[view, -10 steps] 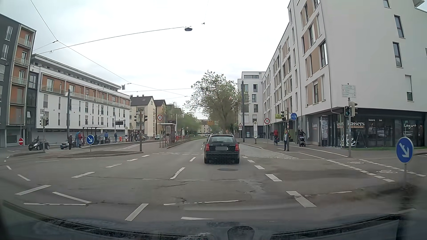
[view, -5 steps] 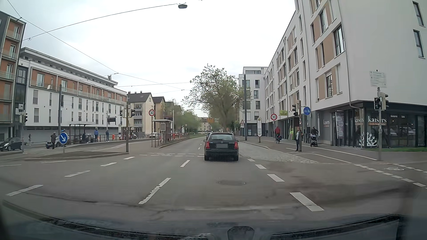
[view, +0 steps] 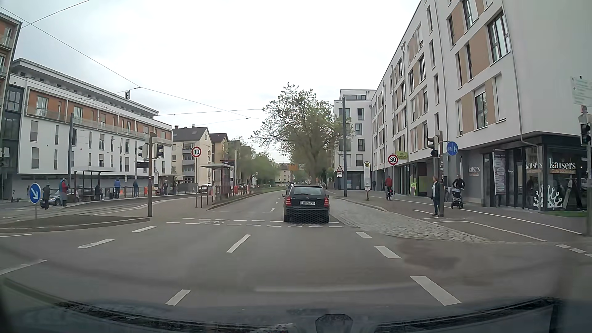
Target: Follow the waypoints while adhering to traffic rules and regulations
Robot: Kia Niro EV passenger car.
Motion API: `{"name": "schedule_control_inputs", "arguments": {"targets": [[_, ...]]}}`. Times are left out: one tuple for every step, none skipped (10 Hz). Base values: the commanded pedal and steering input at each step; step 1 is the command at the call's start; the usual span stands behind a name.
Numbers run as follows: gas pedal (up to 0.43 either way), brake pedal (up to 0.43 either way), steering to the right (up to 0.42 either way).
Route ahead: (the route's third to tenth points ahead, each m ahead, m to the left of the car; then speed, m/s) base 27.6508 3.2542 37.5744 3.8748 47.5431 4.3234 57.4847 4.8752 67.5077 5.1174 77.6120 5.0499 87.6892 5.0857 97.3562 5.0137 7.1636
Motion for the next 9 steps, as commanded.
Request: {"name": "schedule_control_inputs", "arguments": {"targets": [[0.087, 0.0, -0.008], [0.087, 0.0, -0.007], [0.087, 0.0, -0.007], [0.087, 0.0, -0.007], [0.087, 0.0, -0.005], [0.087, 0.0, -0.005], [0.087, 0.0, -0.005], [0.079, 0.0, -0.006], [0.067, 0.0, -0.006]]}}
